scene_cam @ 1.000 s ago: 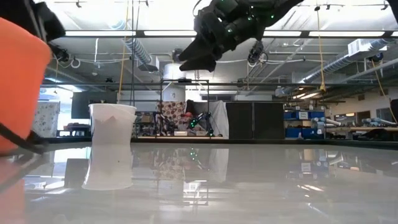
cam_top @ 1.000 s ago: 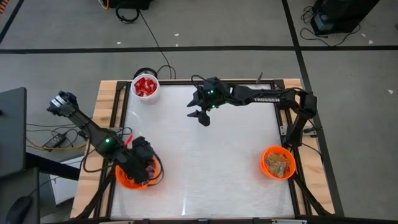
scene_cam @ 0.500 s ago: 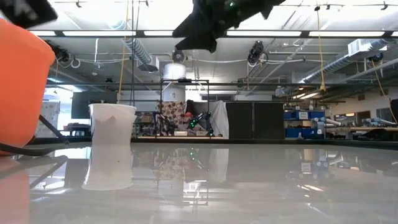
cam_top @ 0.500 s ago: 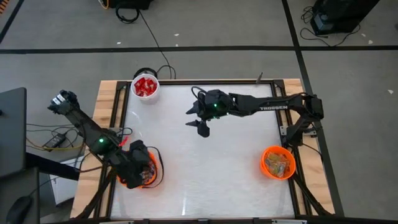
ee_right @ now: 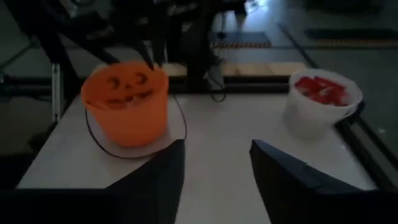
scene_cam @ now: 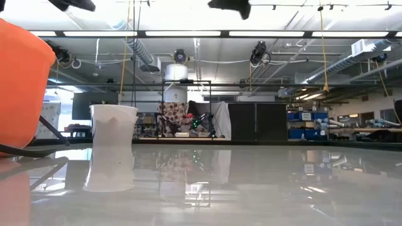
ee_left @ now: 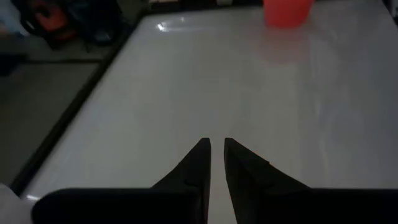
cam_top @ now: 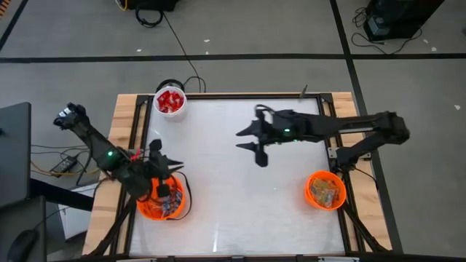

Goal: Sort candy by brand, put in halloween buckets
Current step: Return to home position

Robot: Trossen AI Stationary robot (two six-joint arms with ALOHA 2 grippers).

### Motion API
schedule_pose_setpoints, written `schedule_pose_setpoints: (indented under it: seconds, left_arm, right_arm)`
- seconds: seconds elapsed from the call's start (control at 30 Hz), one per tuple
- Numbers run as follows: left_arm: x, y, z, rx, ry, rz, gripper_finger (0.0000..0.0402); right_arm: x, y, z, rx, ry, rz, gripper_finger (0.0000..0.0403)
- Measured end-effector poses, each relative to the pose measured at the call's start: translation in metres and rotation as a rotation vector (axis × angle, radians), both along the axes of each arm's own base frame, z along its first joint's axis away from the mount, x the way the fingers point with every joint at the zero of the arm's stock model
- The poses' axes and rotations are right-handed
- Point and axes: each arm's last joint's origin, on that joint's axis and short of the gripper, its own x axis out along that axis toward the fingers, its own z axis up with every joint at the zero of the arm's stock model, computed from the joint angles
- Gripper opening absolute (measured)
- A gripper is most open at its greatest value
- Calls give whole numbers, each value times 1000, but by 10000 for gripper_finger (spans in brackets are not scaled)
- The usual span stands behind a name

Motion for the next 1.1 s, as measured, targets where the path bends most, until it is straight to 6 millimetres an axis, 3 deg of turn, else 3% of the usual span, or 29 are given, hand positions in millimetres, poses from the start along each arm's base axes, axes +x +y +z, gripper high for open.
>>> schedule_pose_setpoints:
  seconds: [0.43,0.6,0.87,1.1]
  left_arm:
    - [7,40,-25,-18,-236,-55,53]
    - [5,52,-30,2,-242,-17,53]
    - [2,62,-23,64,-278,1,53]
    - [10,68,-56,89,-355,0,53]
  right_arm:
    - [-80,24,-11,-10,-122,-105,16]
    - [-105,28,-25,6,-213,-93,18]
    - [-142,22,-64,11,-292,-104,8]
    - [-168,13,-86,-9,-306,-116,5]
